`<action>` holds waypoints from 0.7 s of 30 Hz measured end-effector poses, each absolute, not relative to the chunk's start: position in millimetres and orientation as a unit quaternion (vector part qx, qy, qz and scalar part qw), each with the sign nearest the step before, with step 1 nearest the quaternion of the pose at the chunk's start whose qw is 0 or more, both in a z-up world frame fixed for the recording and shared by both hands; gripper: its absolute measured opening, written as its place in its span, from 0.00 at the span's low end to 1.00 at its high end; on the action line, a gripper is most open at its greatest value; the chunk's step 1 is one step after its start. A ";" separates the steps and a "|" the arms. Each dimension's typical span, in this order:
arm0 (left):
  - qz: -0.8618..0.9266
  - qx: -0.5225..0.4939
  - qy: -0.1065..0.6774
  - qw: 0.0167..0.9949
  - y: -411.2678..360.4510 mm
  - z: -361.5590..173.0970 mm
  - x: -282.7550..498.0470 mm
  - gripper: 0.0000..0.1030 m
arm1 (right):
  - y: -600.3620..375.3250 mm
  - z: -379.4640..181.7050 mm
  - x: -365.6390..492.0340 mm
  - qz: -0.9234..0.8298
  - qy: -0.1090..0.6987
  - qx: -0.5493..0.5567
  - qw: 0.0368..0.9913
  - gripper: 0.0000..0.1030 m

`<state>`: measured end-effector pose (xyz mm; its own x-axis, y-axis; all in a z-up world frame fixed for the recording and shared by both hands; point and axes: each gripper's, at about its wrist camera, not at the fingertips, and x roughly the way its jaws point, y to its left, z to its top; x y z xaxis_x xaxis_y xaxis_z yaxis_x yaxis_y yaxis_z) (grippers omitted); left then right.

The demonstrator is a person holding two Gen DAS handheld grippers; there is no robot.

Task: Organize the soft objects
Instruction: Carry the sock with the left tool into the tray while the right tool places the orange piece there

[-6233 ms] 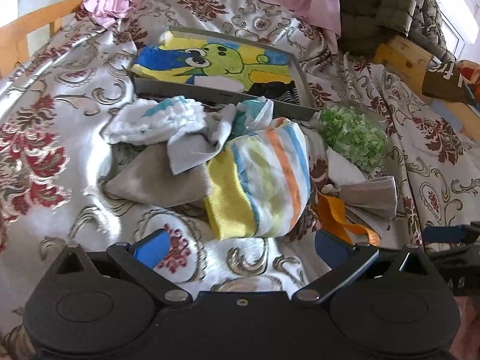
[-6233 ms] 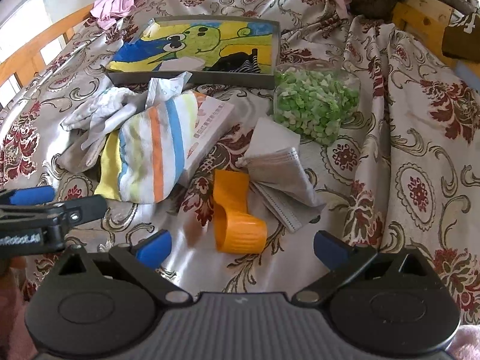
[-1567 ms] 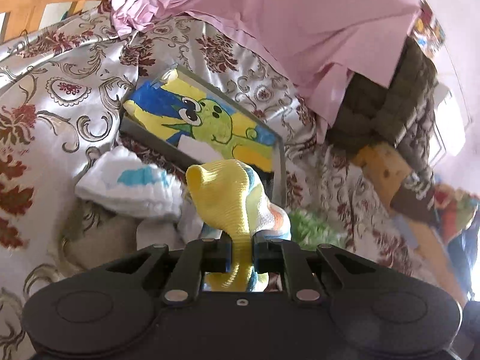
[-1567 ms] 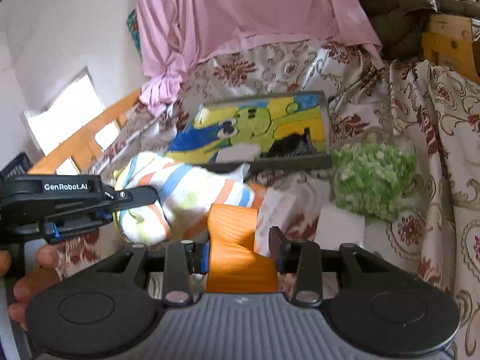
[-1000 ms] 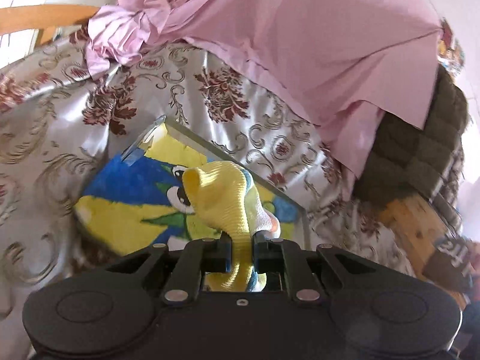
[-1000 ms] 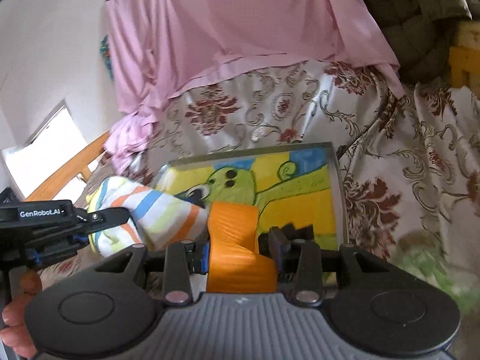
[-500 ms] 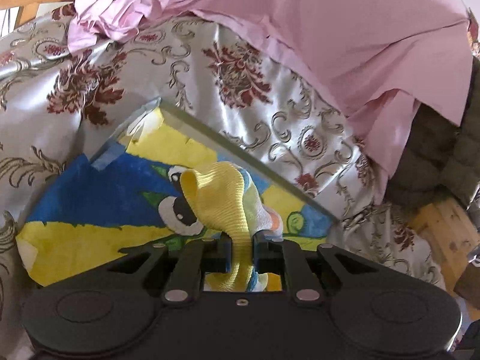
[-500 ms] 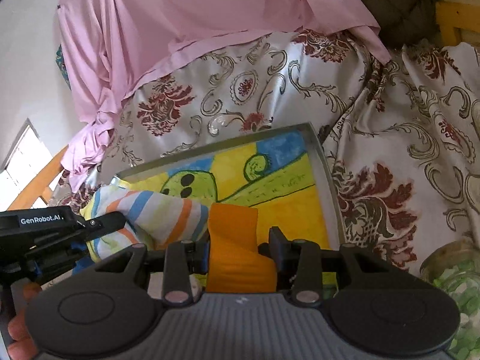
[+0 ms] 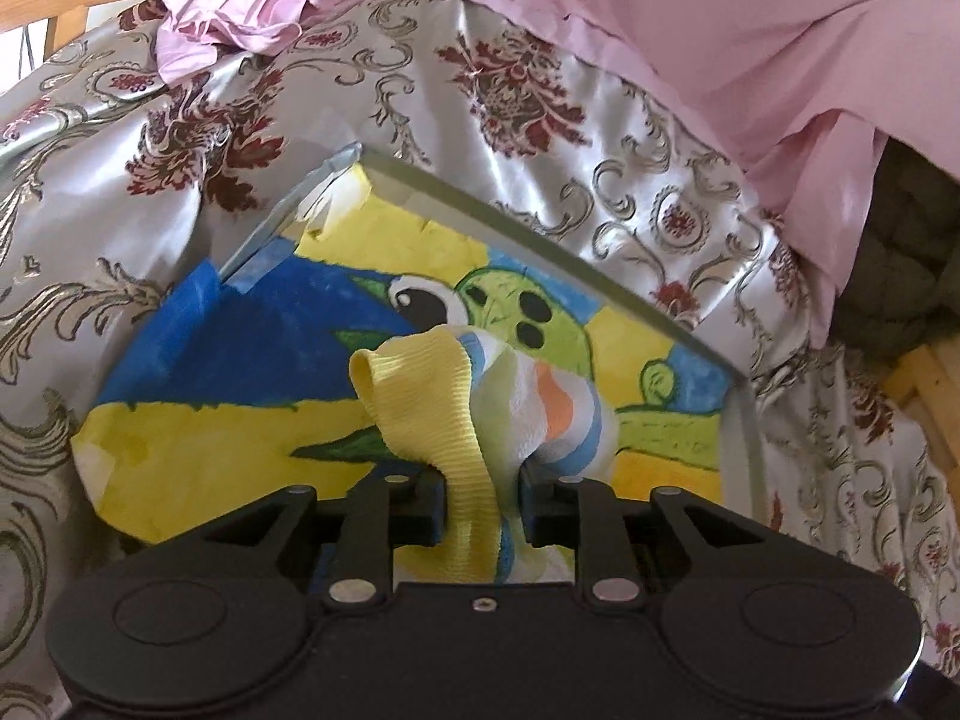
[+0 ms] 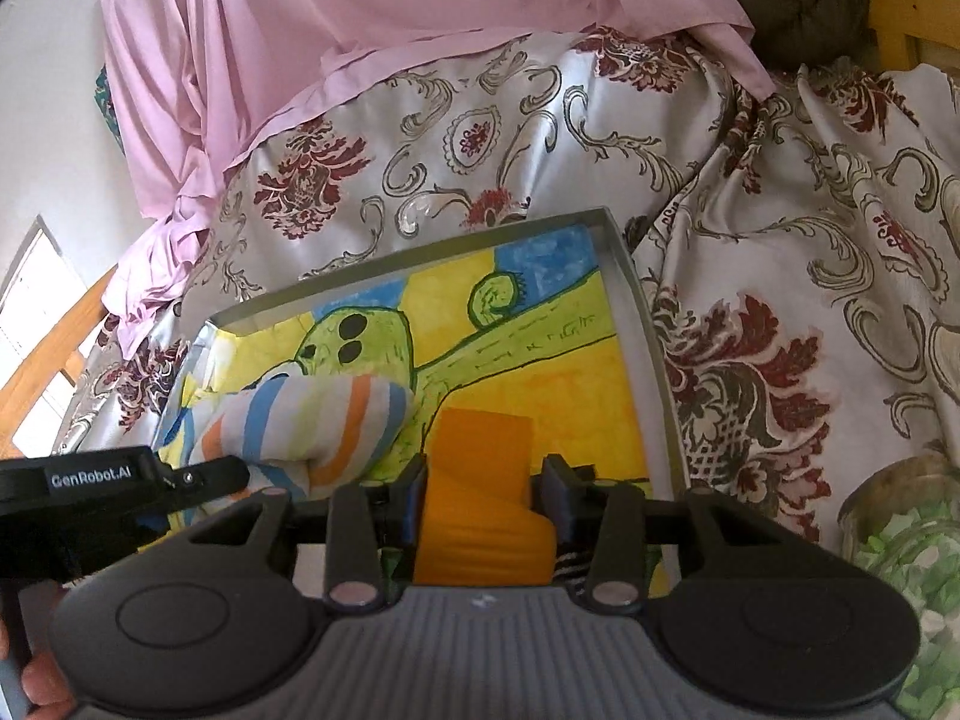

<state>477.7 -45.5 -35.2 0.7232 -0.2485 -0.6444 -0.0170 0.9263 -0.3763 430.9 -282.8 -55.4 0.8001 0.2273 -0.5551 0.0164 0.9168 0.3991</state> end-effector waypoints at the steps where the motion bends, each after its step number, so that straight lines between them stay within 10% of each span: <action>1: -0.063 -0.178 0.369 0.910 -45.5 -35.1 476.7 0.25 | -283.5 -54.7 430.7 0.057 0.310 0.197 0.928 0.47; 21: -0.032 -0.143 0.380 0.913 -42.5 -6.1 436.3 0.73 | -292.0 -13.1 393.6 0.054 0.274 0.174 0.944 0.85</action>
<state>436.3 -42.5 -6.2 0.7089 -0.1674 -0.6851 -0.0504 0.9569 -0.2861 393.6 -292.0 -13.1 0.8444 0.1971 -0.4982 -0.0060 0.9333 0.3590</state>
